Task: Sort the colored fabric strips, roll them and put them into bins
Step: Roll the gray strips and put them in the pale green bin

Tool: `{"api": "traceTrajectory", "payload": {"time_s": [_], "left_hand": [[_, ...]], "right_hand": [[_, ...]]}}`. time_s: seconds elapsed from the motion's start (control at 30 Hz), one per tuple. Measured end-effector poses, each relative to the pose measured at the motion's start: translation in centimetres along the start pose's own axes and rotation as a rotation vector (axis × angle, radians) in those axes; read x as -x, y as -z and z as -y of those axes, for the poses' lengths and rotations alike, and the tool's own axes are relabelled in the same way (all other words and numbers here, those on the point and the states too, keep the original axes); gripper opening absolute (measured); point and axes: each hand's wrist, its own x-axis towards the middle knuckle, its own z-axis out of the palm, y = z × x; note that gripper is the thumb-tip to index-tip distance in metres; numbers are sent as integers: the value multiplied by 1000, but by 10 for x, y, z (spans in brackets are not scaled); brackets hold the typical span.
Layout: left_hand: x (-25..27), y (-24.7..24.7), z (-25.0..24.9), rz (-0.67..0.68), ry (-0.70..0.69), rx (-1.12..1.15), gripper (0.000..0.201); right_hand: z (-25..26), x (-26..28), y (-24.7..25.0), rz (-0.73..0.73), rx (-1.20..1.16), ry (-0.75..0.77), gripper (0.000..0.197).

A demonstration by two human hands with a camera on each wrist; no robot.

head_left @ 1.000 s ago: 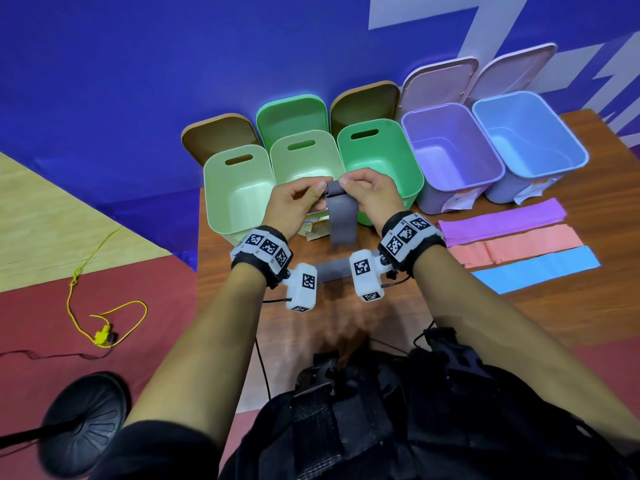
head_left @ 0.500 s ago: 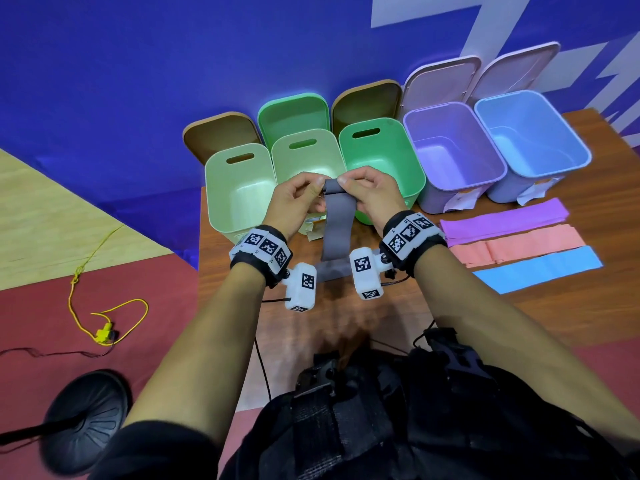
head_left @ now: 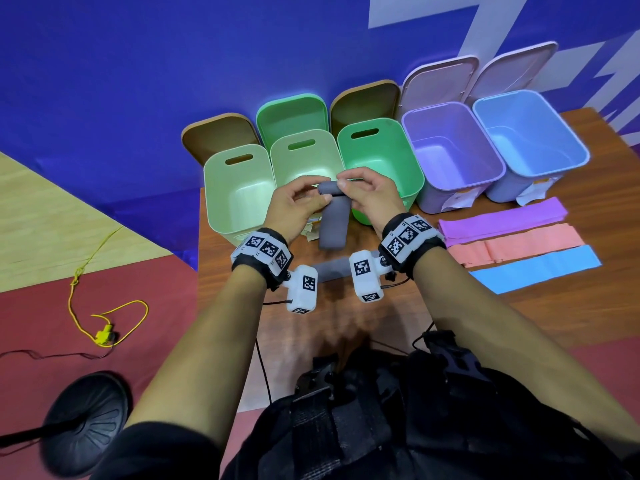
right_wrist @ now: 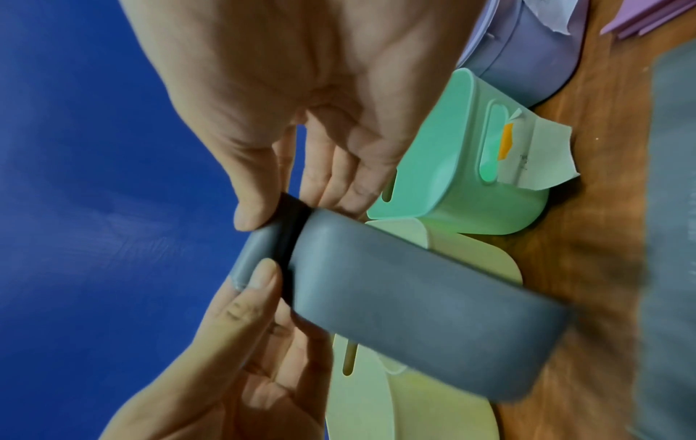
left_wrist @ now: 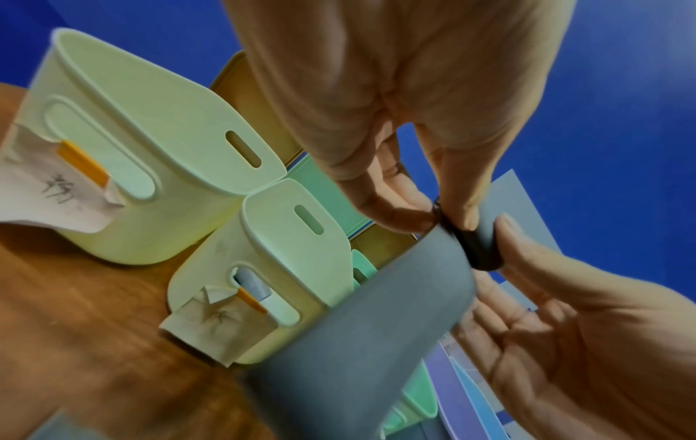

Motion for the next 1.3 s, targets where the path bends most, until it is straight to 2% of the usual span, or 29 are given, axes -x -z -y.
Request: {"api": "traceTrajectory", "payload": {"time_s": [0.13,0.27,0.4,0.5,0.6,0.67,0.77,0.87,0.97,1.2,1.3], "left_hand": [[1,-2,-2,61,20,33,25],[-1,-2,-4,13,19,31,12],[-1,-1,-4,11,-14,29,16],[-1,-2,-5,29,-24,9,19],[-1,-4,-5,18,44,17,24],[-1,-6,-5,22,104,5,15],[0,-8,-5,40,120,-17,7],[1,-6,-5,36,95,-17,13],[2,-5,-6,32,68,-17,20],[5,-4,-7,16,71,-10,21],[4,-4,-8,5,45,-30,22]], "right_hand": [[-1,-2,2,-16,22,47,11],[-1,0,3,13,17,55,16],[2,2,1,20,-24,-35,14],[1,1,0,2,8,-9,7],[1,0,0,-27,48,30,8],[3,1,0,-27,56,39,9],[3,2,1,-16,53,55,15],[1,1,0,-11,20,31,20],[-2,1,-1,-20,-15,-17,10],[1,1,2,-24,58,52,16],[0,2,1,2,15,45,19]]}}
